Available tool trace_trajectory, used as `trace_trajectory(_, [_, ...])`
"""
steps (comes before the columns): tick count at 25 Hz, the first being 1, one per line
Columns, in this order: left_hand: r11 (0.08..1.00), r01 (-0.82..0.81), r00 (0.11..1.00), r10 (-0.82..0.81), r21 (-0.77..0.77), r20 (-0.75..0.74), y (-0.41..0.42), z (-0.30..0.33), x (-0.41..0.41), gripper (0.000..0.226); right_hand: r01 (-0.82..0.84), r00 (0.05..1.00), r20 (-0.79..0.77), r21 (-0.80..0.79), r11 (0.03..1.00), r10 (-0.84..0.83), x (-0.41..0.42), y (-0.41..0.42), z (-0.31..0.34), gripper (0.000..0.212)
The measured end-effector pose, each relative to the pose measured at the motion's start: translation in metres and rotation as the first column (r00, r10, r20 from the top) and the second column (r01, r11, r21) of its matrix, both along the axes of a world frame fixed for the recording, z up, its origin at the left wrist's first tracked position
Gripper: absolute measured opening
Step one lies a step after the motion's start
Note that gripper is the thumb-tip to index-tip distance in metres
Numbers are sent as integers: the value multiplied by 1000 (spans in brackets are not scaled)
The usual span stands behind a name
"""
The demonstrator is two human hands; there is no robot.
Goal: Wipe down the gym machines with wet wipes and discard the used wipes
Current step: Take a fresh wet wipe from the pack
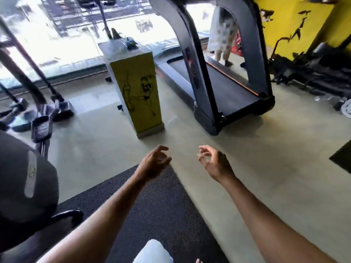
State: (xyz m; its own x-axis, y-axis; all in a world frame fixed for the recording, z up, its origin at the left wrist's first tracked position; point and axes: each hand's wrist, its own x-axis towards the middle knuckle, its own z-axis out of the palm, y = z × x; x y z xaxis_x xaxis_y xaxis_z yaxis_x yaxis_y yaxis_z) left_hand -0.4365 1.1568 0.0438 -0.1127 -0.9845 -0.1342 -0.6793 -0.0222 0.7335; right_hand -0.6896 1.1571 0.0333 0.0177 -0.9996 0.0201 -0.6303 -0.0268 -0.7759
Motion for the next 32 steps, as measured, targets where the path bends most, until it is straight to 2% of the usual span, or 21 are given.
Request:
trace_trajectory(4, [984,-179,983,178,-15,-35,-59,4,77,34,-161,987,-22,-31,987,160,81,-94,8,32])
trace_trajectory(8, [962,-270,961,267,-36,-76,-129,6,146,34,-266,963,-54,-31,964,264,159,-184,20,33])
trace_trajectory(11, [956,-289,954,283,-51,-101,-190,15,183,35,-284,958,-67,-46,958,280,200,-248,40,33])
trace_trajectory(16, [957,-276,956,263,-94,-127,-303,30,217,36,-255,967,-41,-63,965,253,231,-347,55,35])
trace_trajectory(20, [942,-310,946,292,-125,-143,-411,24,233,34,-260,966,-24,-93,961,259,250,-457,46,33])
trace_trajectory(27, [936,-330,942,319,-119,-104,-579,25,251,36,-324,946,-23,-116,939,324,266,-648,50,31])
trace_trajectory(32, [909,-394,916,377,-137,-137,-686,20,274,32,-363,932,-14,-109,926,363,292,-762,48,29])
